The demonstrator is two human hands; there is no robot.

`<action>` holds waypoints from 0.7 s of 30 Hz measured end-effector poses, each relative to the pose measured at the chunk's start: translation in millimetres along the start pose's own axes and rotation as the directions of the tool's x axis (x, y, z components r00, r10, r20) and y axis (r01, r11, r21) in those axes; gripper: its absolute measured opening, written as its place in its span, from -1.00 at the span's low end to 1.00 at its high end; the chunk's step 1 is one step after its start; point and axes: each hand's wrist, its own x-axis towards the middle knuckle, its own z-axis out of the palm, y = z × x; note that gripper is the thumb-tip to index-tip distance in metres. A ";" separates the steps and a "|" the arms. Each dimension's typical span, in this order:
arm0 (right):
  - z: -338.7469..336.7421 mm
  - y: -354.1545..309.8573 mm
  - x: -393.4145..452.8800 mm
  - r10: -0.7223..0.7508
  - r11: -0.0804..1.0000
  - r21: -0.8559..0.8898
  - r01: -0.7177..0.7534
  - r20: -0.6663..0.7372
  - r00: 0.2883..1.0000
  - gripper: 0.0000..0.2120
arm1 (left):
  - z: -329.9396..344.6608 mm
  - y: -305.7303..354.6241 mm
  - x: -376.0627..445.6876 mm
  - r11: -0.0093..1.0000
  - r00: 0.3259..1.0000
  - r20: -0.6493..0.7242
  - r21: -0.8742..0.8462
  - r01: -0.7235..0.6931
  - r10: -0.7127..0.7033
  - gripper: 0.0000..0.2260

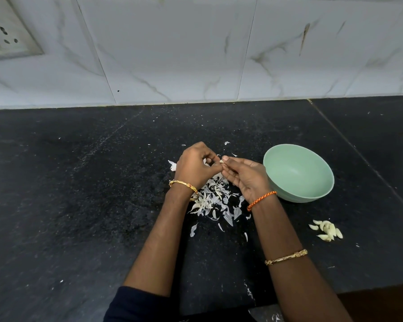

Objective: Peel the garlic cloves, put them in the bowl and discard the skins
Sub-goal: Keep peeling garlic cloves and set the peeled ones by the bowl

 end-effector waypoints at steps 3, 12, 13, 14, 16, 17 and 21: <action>-0.5 -1.0 0.1 -0.004 1.000 0.004 0.004 0.013 1.000 -0.95 | 2.1 -0.3 0.8 1.000 0.999 -0.025 -0.008 -0.027 0.027 -0.92; -15.6 -7.9 1.9 0.006 0.992 -0.126 0.021 0.211 0.977 -0.95 | -9.5 1.3 -0.6 0.990 0.996 0.086 -0.144 0.003 0.009 -0.94; -17.3 -7.9 2.1 0.006 0.991 -0.133 0.026 0.235 0.972 -0.93 | -11.1 1.4 -0.4 0.988 0.995 0.095 -0.156 0.011 0.004 -0.95; -18.2 -8.0 2.3 0.006 0.990 -0.136 0.030 0.260 0.966 -0.91 | -13.0 1.3 0.1 0.986 0.995 0.100 -0.164 0.016 0.001 -0.95; -19.3 -8.2 1.9 0.005 0.989 -0.145 0.041 0.306 0.952 -0.89 | -16.0 1.3 0.4 0.984 0.994 0.106 -0.179 0.027 -0.008 -0.95; -19.3 -8.5 1.2 0.001 0.987 -0.149 0.050 0.324 0.946 -0.89 | -17.3 1.4 0.8 0.981 0.994 0.108 -0.189 0.033 -0.012 -0.95; -17.5 -10.1 -0.8 -0.011 0.994 -0.095 0.048 0.356 0.934 -0.90 | -21.6 1.2 2.6 0.966 0.994 0.106 -0.255 0.041 -0.014 -0.90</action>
